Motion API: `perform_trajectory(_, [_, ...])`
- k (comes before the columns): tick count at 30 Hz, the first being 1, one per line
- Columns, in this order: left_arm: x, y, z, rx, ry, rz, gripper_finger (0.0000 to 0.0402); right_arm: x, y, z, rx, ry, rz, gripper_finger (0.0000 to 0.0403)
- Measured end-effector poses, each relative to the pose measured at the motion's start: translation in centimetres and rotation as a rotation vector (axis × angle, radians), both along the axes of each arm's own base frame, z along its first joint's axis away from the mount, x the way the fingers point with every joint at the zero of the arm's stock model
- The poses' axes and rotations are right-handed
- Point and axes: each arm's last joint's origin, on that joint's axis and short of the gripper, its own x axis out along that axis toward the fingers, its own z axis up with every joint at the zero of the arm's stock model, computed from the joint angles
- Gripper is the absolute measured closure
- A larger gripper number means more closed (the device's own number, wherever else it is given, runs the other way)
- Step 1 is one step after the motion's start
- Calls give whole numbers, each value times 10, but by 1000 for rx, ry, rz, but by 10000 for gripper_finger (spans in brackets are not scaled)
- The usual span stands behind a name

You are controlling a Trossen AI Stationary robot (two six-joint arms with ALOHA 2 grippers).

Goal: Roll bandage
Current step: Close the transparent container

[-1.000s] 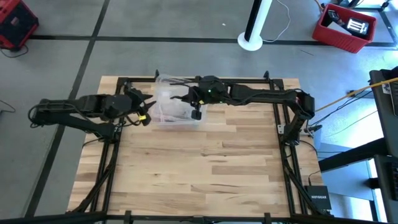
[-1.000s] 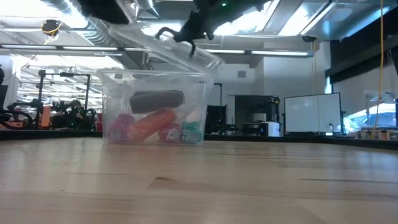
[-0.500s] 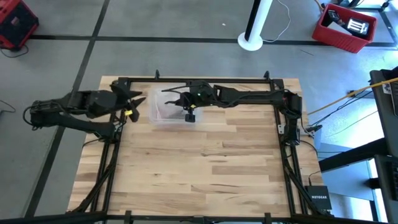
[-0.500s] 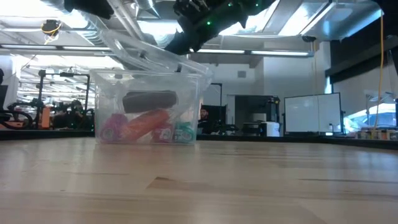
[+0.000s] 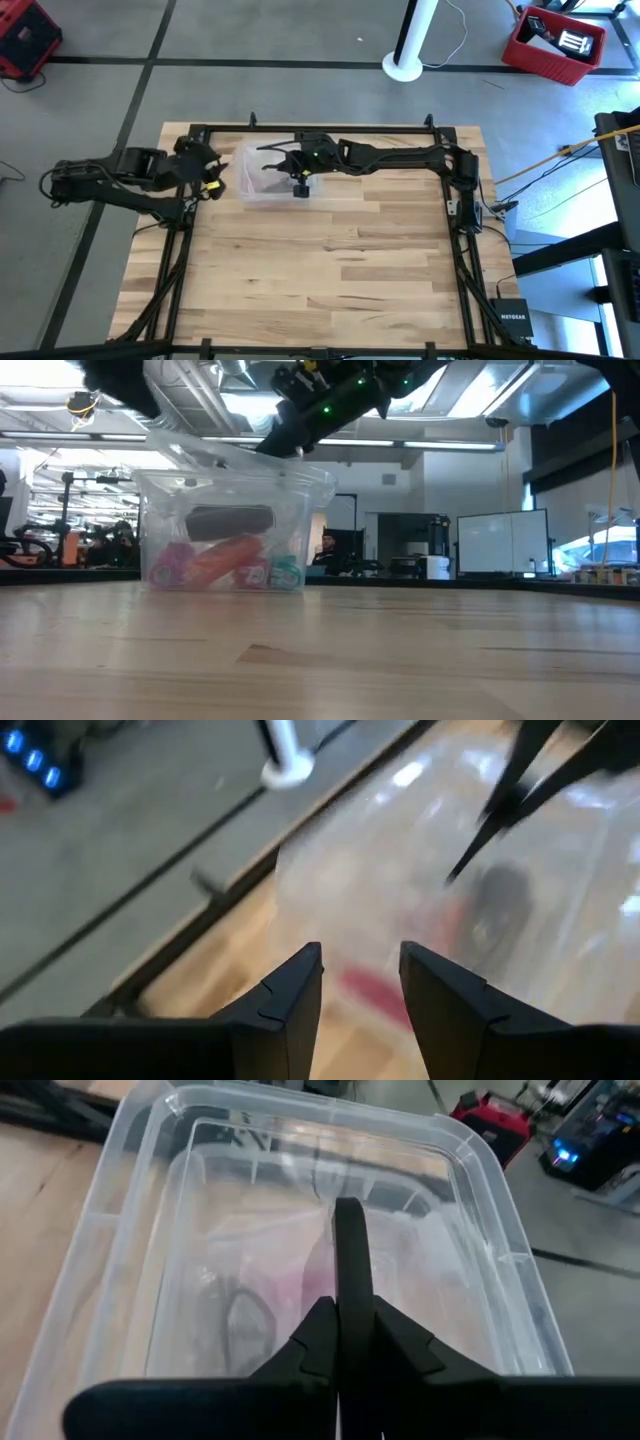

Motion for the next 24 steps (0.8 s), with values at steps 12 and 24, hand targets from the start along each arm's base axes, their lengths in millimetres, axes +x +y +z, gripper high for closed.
perform_trajectory(12, [-6,-4,-53,-186,257,16,273,3,-1,-6,-6,-1,4,363])
perform_trajectory(24, [14,-4,-90,-174,197,-36,273,4,2,-6,-6,6,9,361])
